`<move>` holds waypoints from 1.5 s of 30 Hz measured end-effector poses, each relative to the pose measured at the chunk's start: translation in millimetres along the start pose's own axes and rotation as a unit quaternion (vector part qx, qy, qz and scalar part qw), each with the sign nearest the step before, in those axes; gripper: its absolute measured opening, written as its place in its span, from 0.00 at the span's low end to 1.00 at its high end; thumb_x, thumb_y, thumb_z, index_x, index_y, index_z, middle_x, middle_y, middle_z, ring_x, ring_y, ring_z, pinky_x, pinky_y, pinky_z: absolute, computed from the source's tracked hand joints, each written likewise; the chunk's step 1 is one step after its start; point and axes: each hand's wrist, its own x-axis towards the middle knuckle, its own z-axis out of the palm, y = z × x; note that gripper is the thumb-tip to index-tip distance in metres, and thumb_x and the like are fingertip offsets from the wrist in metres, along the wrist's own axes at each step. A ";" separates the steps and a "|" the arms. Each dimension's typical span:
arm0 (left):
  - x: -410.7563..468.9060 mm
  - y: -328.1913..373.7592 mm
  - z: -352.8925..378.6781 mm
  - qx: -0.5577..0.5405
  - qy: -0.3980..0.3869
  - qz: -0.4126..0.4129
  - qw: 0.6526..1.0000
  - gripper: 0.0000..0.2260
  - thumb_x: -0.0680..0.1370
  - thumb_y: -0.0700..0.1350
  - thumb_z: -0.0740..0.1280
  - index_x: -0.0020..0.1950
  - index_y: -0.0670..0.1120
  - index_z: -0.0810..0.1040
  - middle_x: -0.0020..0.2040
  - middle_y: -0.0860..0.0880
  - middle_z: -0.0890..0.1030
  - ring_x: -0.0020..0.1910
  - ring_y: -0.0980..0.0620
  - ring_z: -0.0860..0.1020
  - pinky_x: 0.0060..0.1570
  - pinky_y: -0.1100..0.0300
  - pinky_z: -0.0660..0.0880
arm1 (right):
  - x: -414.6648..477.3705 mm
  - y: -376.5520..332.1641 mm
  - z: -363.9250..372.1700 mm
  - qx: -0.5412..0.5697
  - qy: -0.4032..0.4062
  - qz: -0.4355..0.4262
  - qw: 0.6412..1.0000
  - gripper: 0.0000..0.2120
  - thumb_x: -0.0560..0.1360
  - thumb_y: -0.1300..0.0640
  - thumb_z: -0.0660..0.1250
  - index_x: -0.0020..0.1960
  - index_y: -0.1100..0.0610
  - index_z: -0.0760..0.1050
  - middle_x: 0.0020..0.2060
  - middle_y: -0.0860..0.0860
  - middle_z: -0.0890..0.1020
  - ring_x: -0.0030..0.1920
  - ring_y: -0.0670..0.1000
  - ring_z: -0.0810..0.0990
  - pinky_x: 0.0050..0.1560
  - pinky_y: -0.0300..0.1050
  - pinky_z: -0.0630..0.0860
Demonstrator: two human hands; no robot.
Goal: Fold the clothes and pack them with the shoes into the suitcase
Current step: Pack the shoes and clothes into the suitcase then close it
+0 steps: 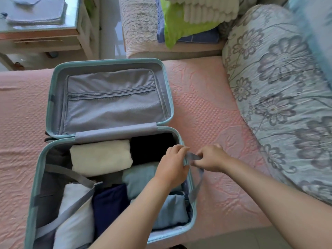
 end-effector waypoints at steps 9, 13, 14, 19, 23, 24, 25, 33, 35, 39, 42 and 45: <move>-32.5 3.4 -20.9 -0.248 0.063 -0.088 0.963 0.09 0.81 0.41 0.60 0.56 0.53 0.75 0.43 0.57 0.79 0.42 0.59 0.77 0.44 0.64 0.72 | -25.9 -55.6 -44.1 0.234 -0.165 -0.009 0.958 0.13 0.75 0.54 0.66 0.49 0.61 0.83 0.39 0.54 0.87 0.36 0.52 0.81 0.44 0.51 0.81; -55.8 -17.9 -46.7 -0.382 0.071 -0.176 0.904 0.09 0.82 0.41 0.58 0.57 0.50 0.76 0.45 0.49 0.83 0.40 0.52 0.82 0.40 0.63 0.75 | -22.4 -96.8 -40.2 0.323 -0.192 0.021 0.927 0.13 0.74 0.61 0.64 0.52 0.68 0.81 0.40 0.58 0.81 0.39 0.53 0.76 0.36 0.43 0.73; -60.0 -27.6 -51.1 -0.411 0.065 -0.205 0.886 0.09 0.83 0.42 0.58 0.58 0.50 0.76 0.47 0.48 0.83 0.41 0.50 0.83 0.41 0.59 0.77 | -22.0 -106.7 -34.7 0.338 -0.207 0.018 0.918 0.13 0.73 0.64 0.63 0.52 0.71 0.79 0.40 0.57 0.78 0.39 0.53 0.75 0.37 0.43 0.73; -82.1 -75.5 -54.3 -0.407 -0.006 -0.284 0.868 0.11 0.82 0.44 0.62 0.64 0.50 0.73 0.53 0.50 0.79 0.50 0.46 0.83 0.48 0.52 0.78 | -16.1 -144.5 9.5 0.367 -0.192 0.056 0.908 0.12 0.76 0.70 0.61 0.52 0.55 0.74 0.47 0.52 0.76 0.48 0.52 0.77 0.45 0.46 0.79; -93.9 -101.0 -47.1 -0.290 -0.059 -0.279 0.914 0.18 0.78 0.46 0.65 0.67 0.49 0.72 0.50 0.53 0.80 0.47 0.50 0.82 0.52 0.51 0.80 | -22.2 -158.8 48.5 0.111 -0.147 0.039 0.982 0.14 0.75 0.69 0.56 0.40 0.52 0.72 0.36 0.47 0.72 0.46 0.53 0.71 0.37 0.40 0.68; -95.1 -104.1 -45.3 -0.260 -0.065 -0.271 0.925 0.18 0.78 0.47 0.65 0.68 0.50 0.72 0.50 0.53 0.81 0.47 0.52 0.82 0.51 0.54 0.79 | -25.8 -158.3 55.4 0.093 -0.121 0.047 0.987 0.14 0.74 0.68 0.56 0.41 0.53 0.76 0.38 0.48 0.76 0.48 0.54 0.73 0.42 0.43 0.70; -96.1 -105.4 -45.0 -0.230 -0.071 -0.262 0.934 0.18 0.78 0.48 0.65 0.68 0.50 0.72 0.51 0.54 0.81 0.48 0.53 0.81 0.50 0.57 0.77 | -28.6 -157.7 61.8 0.109 -0.085 0.060 0.989 0.16 0.74 0.68 0.56 0.47 0.55 0.80 0.44 0.52 0.81 0.50 0.56 0.77 0.46 0.45 0.72; -98.9 -99.9 -37.7 -0.255 -0.091 -0.204 0.941 0.21 0.77 0.49 0.69 0.69 0.49 0.74 0.60 0.53 0.81 0.56 0.57 0.79 0.56 0.62 0.74 | -38.4 -164.8 87.2 0.425 -0.014 0.173 0.888 0.17 0.76 0.72 0.64 0.64 0.65 0.76 0.45 0.54 0.80 0.47 0.52 0.81 0.44 0.49 0.82; -98.1 -99.1 -35.3 -0.278 -0.063 -0.212 0.935 0.21 0.74 0.49 0.73 0.66 0.50 0.76 0.58 0.54 0.82 0.55 0.58 0.79 0.54 0.64 0.73 | -41.3 -170.2 82.8 0.490 -0.019 0.179 0.853 0.20 0.78 0.73 0.60 0.69 0.64 0.72 0.50 0.53 0.81 0.55 0.55 0.83 0.48 0.49 0.83; -95.8 -100.3 -30.2 -0.292 -0.014 -0.240 0.926 0.19 0.70 0.48 0.76 0.58 0.51 0.75 0.51 0.55 0.80 0.48 0.57 0.79 0.43 0.65 0.73 | -42.6 -162.4 74.9 0.516 -0.087 0.156 0.837 0.30 0.77 0.76 0.56 0.78 0.63 0.60 0.63 0.57 0.80 0.54 0.52 0.83 0.44 0.44 0.83; -92.2 -100.8 -24.3 -0.353 0.012 -0.273 0.895 0.14 0.71 0.41 0.74 0.54 0.49 0.75 0.49 0.51 0.82 0.46 0.50 0.83 0.48 0.52 0.81 | -39.9 -147.7 71.8 0.501 -0.118 0.114 0.850 0.32 0.77 0.77 0.56 0.78 0.60 0.61 0.66 0.56 0.79 0.52 0.48 0.84 0.43 0.43 0.83; -91.2 -99.7 -18.5 -0.431 0.024 -0.301 0.850 0.12 0.75 0.32 0.68 0.54 0.44 0.77 0.50 0.45 0.83 0.45 0.50 0.83 0.49 0.52 0.83 | -36.7 -131.6 72.3 0.469 -0.074 0.083 0.876 0.29 0.76 0.76 0.56 0.73 0.55 0.69 0.58 0.53 0.84 0.52 0.49 0.85 0.44 0.43 0.81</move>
